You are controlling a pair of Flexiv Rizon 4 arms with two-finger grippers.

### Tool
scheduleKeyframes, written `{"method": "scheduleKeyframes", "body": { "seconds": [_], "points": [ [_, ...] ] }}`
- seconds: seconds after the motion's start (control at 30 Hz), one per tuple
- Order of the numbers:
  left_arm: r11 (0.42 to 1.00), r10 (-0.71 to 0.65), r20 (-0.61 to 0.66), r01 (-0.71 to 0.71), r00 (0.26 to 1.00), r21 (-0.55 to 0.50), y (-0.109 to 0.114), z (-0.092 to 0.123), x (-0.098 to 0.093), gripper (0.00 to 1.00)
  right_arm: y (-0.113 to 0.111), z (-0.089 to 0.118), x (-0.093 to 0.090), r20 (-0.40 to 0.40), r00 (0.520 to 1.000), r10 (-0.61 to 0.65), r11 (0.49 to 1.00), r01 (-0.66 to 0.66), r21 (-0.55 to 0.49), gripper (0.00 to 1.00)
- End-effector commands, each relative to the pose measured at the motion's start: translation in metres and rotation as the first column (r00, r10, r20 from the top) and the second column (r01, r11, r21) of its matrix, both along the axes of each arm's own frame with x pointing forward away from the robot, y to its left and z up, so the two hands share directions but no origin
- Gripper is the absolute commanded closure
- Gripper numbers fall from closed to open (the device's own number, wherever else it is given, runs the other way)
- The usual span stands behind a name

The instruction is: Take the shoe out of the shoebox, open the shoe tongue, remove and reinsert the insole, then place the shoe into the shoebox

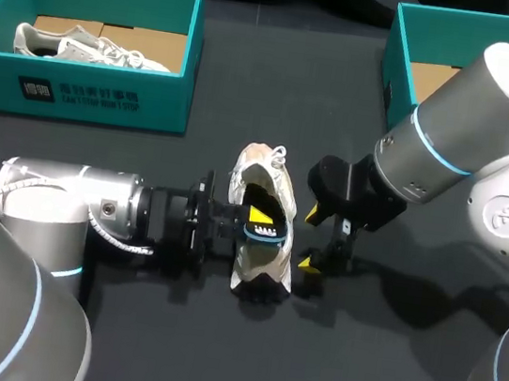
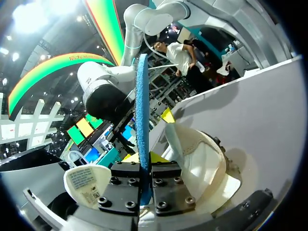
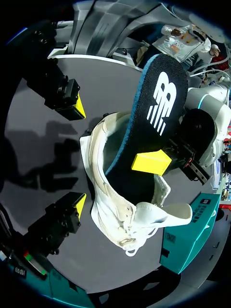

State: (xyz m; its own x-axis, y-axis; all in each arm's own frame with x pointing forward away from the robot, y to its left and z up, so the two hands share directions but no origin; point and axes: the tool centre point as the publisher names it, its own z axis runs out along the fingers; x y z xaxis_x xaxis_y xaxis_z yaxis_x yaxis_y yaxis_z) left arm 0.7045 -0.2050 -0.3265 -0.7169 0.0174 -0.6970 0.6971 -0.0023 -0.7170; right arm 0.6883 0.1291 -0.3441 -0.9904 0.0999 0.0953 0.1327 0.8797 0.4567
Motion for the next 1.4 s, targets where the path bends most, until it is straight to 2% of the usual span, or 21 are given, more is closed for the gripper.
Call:
{"method": "scheduleKeyframes", "body": {
  "seconds": [0.03,0.2,0.23,0.27,0.33,0.37,0.57,0.7,0.77,0.8,1.1,1.4],
  "points": [
    [1.0,0.014,0.0,-0.014,1.0,-0.002,-0.003,-0.009,0.008,1.0,0.0,-0.001,-0.001,0.002,1.0,-0.001,1.0,0.001,0.001,0.0],
    [1.0,0.01,-0.018,-0.01,1.0,0.0,0.0,-0.006,0.006,1.0,0.0,-0.001,-0.001,0.002,1.0,-0.001,1.0,0.001,0.001,0.0],
    [1.0,0.008,-0.02,-0.008,1.0,-0.001,0.001,-0.004,0.004,0.93,0.0,-0.001,-0.001,0.002,1.0,-0.001,1.0,0.001,0.001,0.0],
    [1.0,0.007,-0.02,-0.007,1.0,-0.002,0.001,-0.001,0.002,0.76,0.0,-0.001,-0.001,0.002,1.0,-0.001,1.0,0.001,0.001,0.0],
    [1.0,0.003,-0.021,-0.004,1.0,-0.009,0.003,0.004,-0.003,0.63,0.0,-0.001,-0.001,0.002,1.0,-0.001,1.0,0.001,0.001,0.0],
    [1.0,0.003,-0.02,-0.003,1.0,-0.011,0.003,0.007,-0.005,0.62,0.0,-0.001,-0.001,0.002,1.0,-0.001,1.0,0.001,0.001,0.0],
    [0.999,-0.023,-0.016,0.023,1.0,-0.034,0.005,0.022,-0.018,0.67,0.0,-0.001,-0.001,0.002,1.0,-0.001,1.0,0.001,0.001,0.0],
    [0.998,-0.048,-0.023,0.047,0.999,-0.048,0.004,0.028,-0.024,0.75,0.0,-0.001,-0.001,0.002,1.0,-0.001,1.0,0.001,0.001,0.0],
    [0.998,-0.051,-0.019,0.05,0.999,-0.043,0.002,0.028,-0.025,0.89,0.0,-0.001,-0.001,0.002,1.0,-0.001,1.0,0.001,0.001,0.0],
    [0.998,-0.051,-0.016,0.051,0.999,-0.035,0.0,0.026,-0.024,1.0,0.0,-0.001,-0.001,0.002,1.0,-0.001,1.0,0.001,0.001,0.0],
    [1.0,-0.017,0.019,0.016,1.0,0.013,-0.002,0.004,-0.011,1.0,0.0,-0.001,-0.001,0.002,1.0,-0.001,1.0,0.001,0.001,0.0],
    [0.999,0.034,0.021,-0.034,0.999,0.033,0.001,-0.008,0.001,1.0,0.0,-0.001,-0.001,0.002,1.0,-0.001,1.0,0.001,0.001,0.0]
  ]
}}
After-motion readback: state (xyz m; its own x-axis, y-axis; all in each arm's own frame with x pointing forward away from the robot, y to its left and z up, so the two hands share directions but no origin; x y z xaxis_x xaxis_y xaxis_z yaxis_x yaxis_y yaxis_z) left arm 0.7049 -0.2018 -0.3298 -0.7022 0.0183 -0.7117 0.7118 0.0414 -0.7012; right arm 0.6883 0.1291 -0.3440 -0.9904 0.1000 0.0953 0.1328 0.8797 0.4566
